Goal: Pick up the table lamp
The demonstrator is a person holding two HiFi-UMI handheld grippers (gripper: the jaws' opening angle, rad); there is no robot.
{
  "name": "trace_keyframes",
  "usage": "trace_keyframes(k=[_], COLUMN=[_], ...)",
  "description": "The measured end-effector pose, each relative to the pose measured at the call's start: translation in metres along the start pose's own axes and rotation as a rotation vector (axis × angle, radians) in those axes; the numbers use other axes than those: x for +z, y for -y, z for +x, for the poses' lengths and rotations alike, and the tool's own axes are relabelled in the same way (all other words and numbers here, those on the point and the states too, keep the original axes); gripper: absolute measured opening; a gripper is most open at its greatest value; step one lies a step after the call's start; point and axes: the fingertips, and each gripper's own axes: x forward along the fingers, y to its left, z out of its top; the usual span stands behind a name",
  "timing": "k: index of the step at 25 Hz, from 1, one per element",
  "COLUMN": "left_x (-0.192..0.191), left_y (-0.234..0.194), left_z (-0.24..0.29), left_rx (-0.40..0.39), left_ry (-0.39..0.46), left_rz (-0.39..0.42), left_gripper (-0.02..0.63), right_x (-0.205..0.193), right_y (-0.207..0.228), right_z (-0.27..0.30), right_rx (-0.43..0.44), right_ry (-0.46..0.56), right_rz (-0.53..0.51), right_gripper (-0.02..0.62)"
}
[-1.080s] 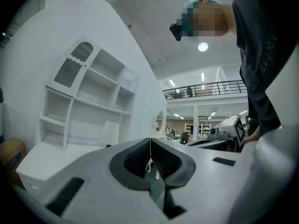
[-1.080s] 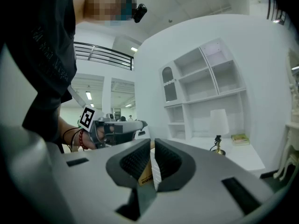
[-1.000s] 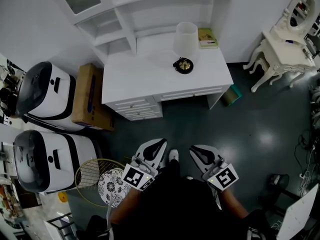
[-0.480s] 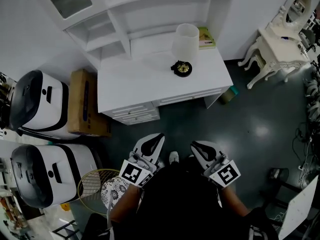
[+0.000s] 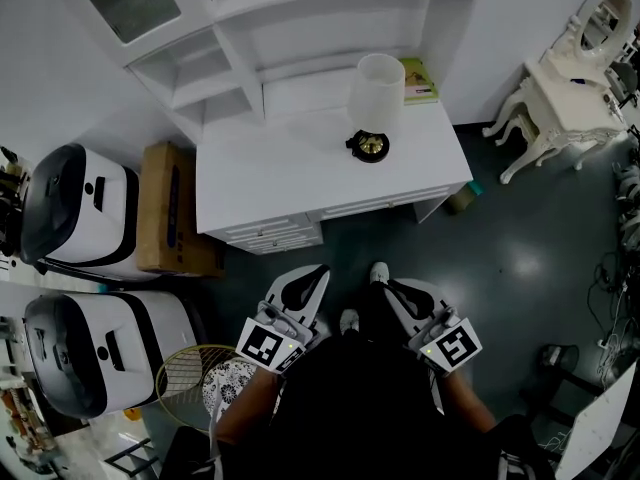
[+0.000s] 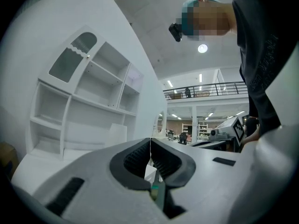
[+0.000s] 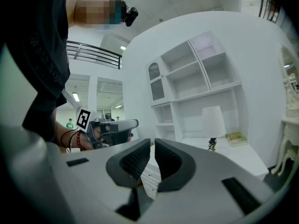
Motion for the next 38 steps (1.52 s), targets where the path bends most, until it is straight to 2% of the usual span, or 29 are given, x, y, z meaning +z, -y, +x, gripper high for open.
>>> trace_keyframes(k=[3, 14, 21, 27, 34, 36, 38], left_x=[0.003, -0.002, -0.008, -0.010, -0.018, -0.017, -0.017], left_y=[-0.013, -0.046, -0.068, -0.089, -0.108, -0.115, -0.121], left_z=[0.012, 0.077, 0.132, 0.175, 0.189, 0.190, 0.187], left_rx=[0.011, 0.005, 0.008, 0.042, 0.098, 0.122, 0.152], left_ry=[0.000, -0.023, -0.041, -0.067, -0.068, -0.057, -0.033], left_rz=[0.016, -0.002, -0.005, -0.031, -0.041, -0.035, -0.025], left_gripper=[0.018, 0.018, 0.018, 0.018, 0.018, 0.018, 0.018], right_x=[0.007, 0.008, 0.010, 0.015, 0.009, 0.010, 0.008], right_y=[0.016, 0.086, 0.150, 0.196, 0.223, 0.232, 0.246], right_z=[0.013, 0.045, 0.064, 0.090, 0.112, 0.118, 0.120], right_rx=[0.013, 0.024, 0.027, 0.076, 0.130, 0.114, 0.059], right_ry=[0.010, -0.018, -0.023, -0.018, -0.040, -0.026, -0.004], right_rz=[-0.002, 0.018, 0.045, 0.051, 0.041, 0.025, 0.007], right_gripper=[0.044, 0.044, 0.044, 0.044, 0.044, 0.044, 0.044])
